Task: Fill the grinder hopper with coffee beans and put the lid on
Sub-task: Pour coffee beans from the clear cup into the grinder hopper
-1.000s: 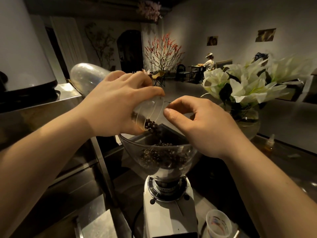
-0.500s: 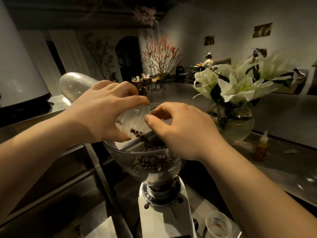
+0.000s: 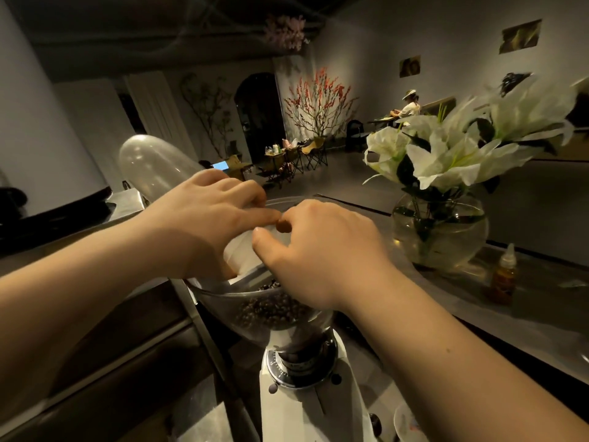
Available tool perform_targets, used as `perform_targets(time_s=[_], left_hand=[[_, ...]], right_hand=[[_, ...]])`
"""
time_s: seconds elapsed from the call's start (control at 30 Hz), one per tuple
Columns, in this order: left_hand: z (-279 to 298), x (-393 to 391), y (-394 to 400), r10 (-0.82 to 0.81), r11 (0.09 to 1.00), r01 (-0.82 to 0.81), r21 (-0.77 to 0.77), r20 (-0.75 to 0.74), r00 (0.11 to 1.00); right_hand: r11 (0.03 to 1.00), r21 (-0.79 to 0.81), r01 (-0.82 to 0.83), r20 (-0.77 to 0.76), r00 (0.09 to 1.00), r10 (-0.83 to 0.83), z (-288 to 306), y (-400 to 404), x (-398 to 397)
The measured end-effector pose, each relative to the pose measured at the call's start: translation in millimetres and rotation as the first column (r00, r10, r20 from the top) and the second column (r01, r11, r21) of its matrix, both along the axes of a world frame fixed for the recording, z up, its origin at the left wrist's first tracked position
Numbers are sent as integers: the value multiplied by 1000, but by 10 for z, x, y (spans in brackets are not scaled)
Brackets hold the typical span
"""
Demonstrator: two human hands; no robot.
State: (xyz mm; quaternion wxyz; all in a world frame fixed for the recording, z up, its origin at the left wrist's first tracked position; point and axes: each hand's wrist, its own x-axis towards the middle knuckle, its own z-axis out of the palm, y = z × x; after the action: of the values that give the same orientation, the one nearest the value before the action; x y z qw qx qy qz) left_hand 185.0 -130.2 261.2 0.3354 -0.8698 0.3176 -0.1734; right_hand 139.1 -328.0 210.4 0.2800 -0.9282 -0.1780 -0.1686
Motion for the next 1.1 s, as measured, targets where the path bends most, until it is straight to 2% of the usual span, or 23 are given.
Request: perform_targets(time_s=[0.4,0.63,0.73,0.9,1.1], left_hand=[[-19,4,-236,69,970,-55,238,-51,996],[-23,30,-183,-87,974,109,198,-114,990],[-29,54,-151,-125,974,140,177,-92,988],[-77,83,-35,-201,979,201,34,-15,980],[-156,76,131,-265,918,281,-279,93,960]], right_hand=[[996,-90,-23,-54,998,18,94,-23,-37],[991,-131,3,-90,996,-15,114,-6,22],[991,-128,22,-95,995,-34,125,6,24],[993,-104,54,-56,997,-60,112,26,23],[990,137,41,106,993,-56,-26,25,9]])
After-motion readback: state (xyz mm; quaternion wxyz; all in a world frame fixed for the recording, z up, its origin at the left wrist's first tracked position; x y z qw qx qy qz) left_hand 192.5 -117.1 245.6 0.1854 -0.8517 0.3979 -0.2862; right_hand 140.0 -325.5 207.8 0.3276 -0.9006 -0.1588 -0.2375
